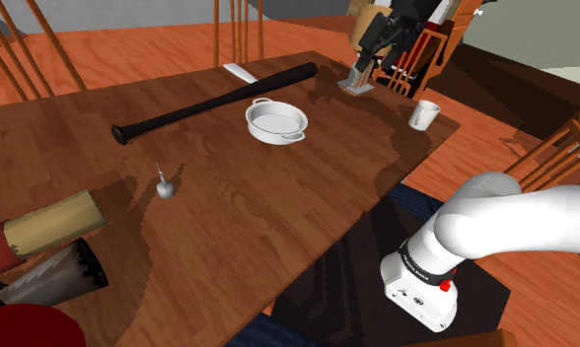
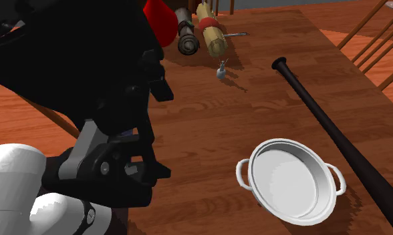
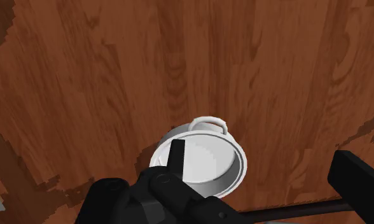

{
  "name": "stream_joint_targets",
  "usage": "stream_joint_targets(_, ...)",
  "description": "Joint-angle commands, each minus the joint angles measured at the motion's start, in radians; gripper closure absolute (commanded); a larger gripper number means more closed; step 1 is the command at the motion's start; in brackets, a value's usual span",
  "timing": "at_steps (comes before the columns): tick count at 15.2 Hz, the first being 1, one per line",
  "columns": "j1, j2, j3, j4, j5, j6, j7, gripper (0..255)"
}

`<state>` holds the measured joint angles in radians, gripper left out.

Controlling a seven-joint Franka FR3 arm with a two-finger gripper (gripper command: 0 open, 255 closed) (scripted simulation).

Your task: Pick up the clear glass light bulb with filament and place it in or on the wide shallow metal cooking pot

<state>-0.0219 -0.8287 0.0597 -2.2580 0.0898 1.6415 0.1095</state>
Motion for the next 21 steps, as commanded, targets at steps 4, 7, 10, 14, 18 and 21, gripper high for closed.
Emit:
stream_joint_targets(4,0.016,0.005,0.052,-0.060,0.035,0.083,0.046,0)
stream_joint_targets(7,0.032,0.024,0.107,-0.110,0.069,0.170,0.092,0)
stream_joint_targets(10,0.047,0.055,0.165,-0.147,0.100,0.259,0.138,0)
stream_joint_targets(14,0.063,0.119,0.246,-0.177,0.135,0.382,0.200,0)
stream_joint_targets(18,0.070,0.205,0.332,-0.185,0.156,0.506,0.266,0)
stream_joint_targets(21,0.065,0.284,0.401,-0.176,0.157,0.599,0.321,0)
